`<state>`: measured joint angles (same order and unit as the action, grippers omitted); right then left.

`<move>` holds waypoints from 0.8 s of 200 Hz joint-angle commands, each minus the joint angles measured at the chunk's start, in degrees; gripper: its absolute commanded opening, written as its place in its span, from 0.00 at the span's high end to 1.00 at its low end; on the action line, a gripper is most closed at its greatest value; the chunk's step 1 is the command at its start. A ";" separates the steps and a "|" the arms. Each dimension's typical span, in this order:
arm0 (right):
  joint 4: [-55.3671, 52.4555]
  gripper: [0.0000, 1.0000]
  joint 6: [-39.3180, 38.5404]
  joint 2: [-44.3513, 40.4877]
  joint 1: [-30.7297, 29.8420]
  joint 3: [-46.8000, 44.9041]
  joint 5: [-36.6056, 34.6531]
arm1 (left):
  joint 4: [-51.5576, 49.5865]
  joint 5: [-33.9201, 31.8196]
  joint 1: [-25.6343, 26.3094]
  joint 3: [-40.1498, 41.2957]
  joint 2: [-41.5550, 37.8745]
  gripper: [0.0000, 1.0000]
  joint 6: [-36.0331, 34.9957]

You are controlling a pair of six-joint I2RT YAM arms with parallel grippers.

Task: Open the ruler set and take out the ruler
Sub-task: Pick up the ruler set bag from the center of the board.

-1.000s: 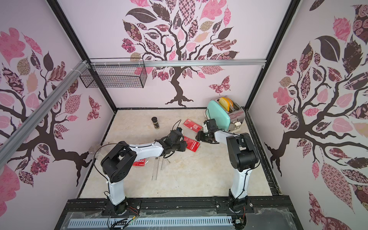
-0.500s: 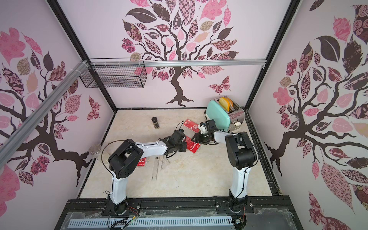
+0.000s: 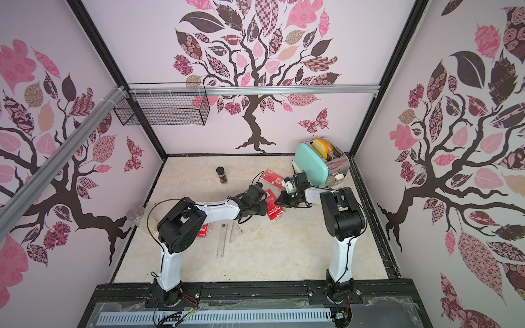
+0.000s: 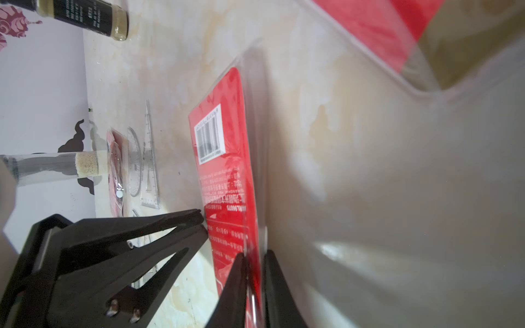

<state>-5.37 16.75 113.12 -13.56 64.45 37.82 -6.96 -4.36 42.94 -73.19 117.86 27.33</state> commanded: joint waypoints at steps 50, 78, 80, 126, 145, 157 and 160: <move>2.48 1.00 1.27 -5.72 0.55 -3.09 -2.06 | -1.82 -2.47 -0.23 0.84 -7.92 0.58 -2.77; 8.59 1.00 3.29 -12.26 2.50 -6.25 -2.72 | -2.43 -3.25 -0.36 1.93 -16.15 0.49 -4.47; 9.14 1.00 3.35 -12.60 2.56 -6.37 -2.68 | -2.51 -3.19 -0.39 1.96 -16.74 0.49 -4.63; 24.21 1.00 -2.17 -23.06 2.91 -13.35 -3.70 | -3.32 -1.62 -1.11 4.50 -28.47 0.44 -5.46; 31.27 1.00 -6.26 -27.78 2.93 -17.16 -5.24 | -2.40 1.72 -3.02 7.36 -32.92 0.44 -3.97; 35.27 1.00 -9.08 -30.51 2.92 -19.10 -6.04 | -1.17 4.47 -5.05 9.59 -35.87 0.43 -2.45; 36.04 1.00 -9.70 -31.08 2.93 -19.56 -6.30 | -0.82 5.21 -5.45 10.15 -36.72 0.43 -2.01</move>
<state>18.72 13.89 86.91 -10.55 47.57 33.52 -8.64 -4.32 40.66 -67.16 84.79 23.16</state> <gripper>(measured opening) 0.057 0.566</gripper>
